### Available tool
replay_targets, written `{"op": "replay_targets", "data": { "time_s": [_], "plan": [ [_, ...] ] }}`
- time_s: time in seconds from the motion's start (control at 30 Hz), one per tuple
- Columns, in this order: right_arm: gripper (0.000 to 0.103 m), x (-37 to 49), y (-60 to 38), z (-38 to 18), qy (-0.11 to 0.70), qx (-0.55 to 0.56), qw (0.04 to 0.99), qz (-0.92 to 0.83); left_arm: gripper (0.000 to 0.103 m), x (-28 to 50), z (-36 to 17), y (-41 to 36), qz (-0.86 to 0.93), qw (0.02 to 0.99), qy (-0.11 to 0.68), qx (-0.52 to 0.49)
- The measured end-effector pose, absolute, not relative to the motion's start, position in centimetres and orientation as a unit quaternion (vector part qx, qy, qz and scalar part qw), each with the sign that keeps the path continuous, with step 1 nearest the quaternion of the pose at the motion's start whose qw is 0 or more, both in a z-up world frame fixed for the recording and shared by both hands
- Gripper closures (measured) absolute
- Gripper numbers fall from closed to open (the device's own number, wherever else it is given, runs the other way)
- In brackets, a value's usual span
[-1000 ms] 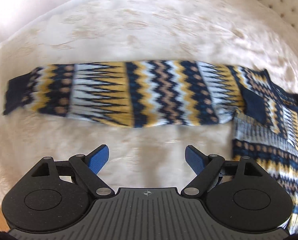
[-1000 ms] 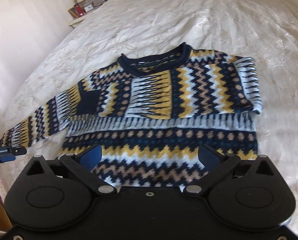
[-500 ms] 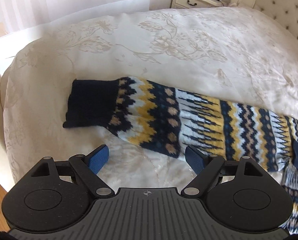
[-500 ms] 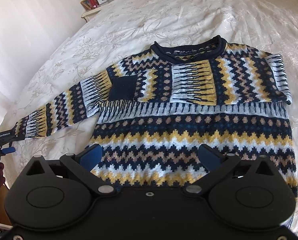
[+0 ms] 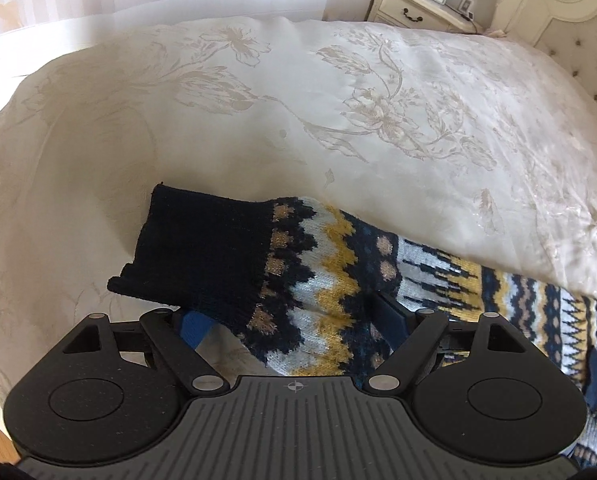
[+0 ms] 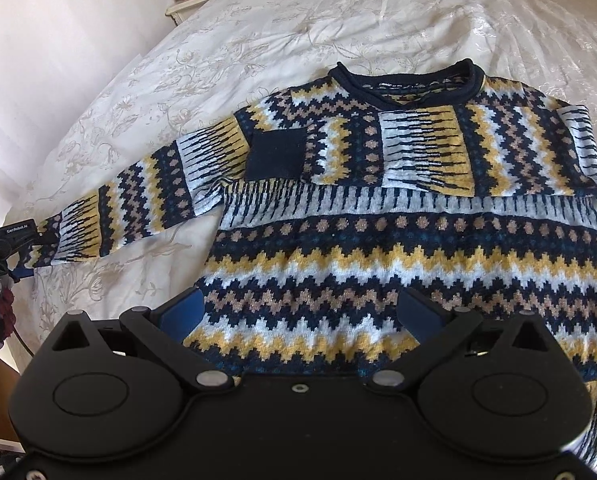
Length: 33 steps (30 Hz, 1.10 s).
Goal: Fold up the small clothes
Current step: 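Move the left gripper to the other navy sleeve cuff and grasp it, then lift the cuff with the left gripper and fold the sleeve across the body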
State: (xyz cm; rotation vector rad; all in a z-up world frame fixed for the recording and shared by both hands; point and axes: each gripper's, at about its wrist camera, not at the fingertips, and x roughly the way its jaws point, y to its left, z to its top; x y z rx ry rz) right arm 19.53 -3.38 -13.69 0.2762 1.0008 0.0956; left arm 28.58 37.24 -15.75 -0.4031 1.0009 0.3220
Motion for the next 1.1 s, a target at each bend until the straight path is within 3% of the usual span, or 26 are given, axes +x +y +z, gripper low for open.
{"op": "replay_targets", "data": {
  "time_s": [0.07, 0.23, 0.33, 0.7, 1.1],
  "plan": [
    [0.000, 19.6, -3.1, -13.8, 0.481, 0.131, 0.866, 0.046, 0.032, 28.5, -15.5, 37.1, 0.155, 0.848, 0.471, -0.188],
    [0.000, 20.0, -2.6, -14.0, 0.487, 0.126, 0.863, 0.051, 0.080, 27.6, -13.4, 36.7, 0.163, 0.869, 0.431, -0.181],
    [0.000, 20.2, -2.4, -14.2, 0.490, 0.127, 0.861, 0.056, 0.091, 27.6, -12.1, 36.0, 0.140, 0.880, 0.418, -0.175],
    [0.000, 19.4, -3.3, -14.0, 0.484, 0.140, 0.860, 0.074, 0.092, 28.9, -5.4, 29.2, 0.047, 0.920, 0.361, -0.148],
    [0.000, 16.2, -9.9, -13.9, 0.472, 0.184, 0.860, 0.055, 0.092, 31.5, -1.1, 13.4, -0.096, 0.938, 0.313, -0.115]
  ]
}}
